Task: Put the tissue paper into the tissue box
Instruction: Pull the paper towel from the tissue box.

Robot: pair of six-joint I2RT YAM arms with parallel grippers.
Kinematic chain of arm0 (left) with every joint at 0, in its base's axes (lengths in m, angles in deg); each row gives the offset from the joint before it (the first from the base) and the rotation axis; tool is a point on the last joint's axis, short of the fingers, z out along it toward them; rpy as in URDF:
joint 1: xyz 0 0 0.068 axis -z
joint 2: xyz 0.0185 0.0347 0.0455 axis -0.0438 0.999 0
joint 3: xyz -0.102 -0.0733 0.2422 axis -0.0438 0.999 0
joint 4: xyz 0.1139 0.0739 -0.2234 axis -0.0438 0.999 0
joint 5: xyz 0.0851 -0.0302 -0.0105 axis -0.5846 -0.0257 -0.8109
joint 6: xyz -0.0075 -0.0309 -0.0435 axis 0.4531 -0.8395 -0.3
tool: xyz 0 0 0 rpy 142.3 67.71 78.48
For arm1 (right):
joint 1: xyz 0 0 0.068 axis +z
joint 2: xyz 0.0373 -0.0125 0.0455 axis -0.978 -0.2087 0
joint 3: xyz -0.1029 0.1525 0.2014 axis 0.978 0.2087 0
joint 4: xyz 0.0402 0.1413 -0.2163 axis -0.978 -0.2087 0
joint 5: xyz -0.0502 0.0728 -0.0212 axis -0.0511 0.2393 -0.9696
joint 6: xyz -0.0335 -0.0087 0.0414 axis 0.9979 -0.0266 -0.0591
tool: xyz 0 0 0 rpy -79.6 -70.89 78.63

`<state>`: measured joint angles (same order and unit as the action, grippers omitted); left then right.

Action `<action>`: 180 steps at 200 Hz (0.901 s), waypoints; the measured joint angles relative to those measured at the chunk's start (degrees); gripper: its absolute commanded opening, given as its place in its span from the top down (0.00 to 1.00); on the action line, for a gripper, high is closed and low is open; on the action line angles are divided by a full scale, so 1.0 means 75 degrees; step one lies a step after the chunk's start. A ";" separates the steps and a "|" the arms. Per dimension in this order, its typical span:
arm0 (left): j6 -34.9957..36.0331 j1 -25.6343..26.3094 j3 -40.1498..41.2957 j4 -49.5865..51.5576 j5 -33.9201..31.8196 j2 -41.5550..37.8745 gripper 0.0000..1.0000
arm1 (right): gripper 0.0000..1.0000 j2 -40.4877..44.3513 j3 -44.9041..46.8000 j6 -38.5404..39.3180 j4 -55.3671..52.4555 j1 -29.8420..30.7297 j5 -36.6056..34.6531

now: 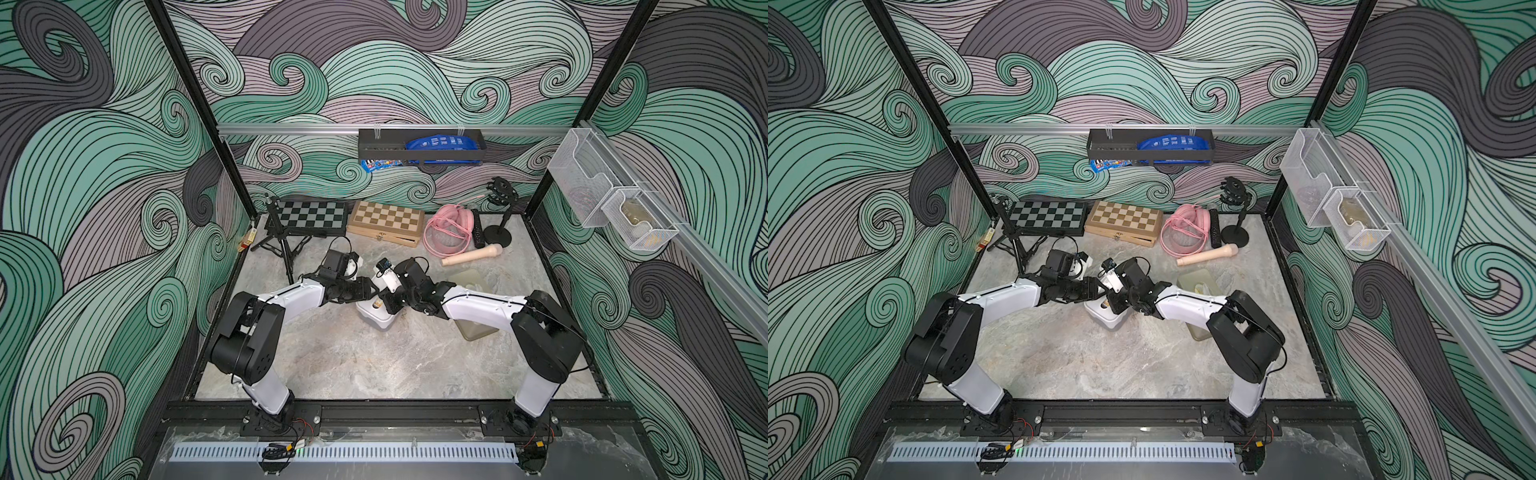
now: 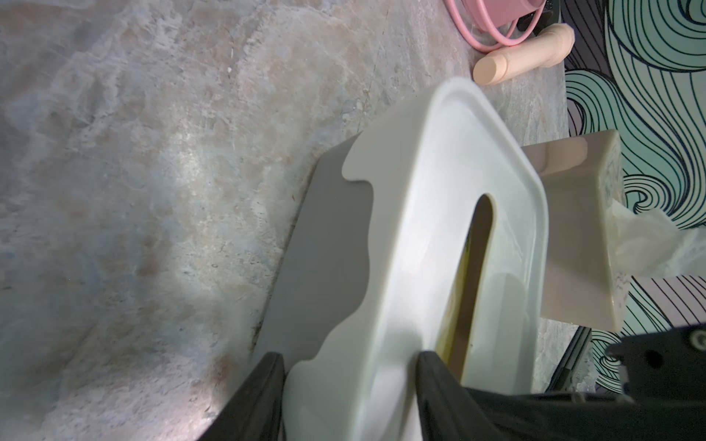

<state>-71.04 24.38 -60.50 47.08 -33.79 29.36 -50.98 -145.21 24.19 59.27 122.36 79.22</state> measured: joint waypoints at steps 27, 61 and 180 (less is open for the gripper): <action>-0.0015 0.0000 0.0015 -0.0026 0.0000 -0.0006 0.44 | 1.00 0.0463 0.0411 -0.0181 0.0032 -0.0160 0.0050; -0.0035 0.0000 0.0020 -0.0029 -0.0003 -0.0020 0.44 | 1.00 0.0825 0.0694 -0.0323 -0.0009 -0.0361 0.0044; -0.0268 -0.0102 -0.0166 0.1926 -0.1559 -0.1445 0.34 | 0.49 0.1641 0.1314 -0.1309 -0.1652 -0.2057 0.0055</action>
<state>-73.05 23.62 -61.75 61.53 -45.48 18.52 -38.67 -135.35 14.38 46.87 106.93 79.63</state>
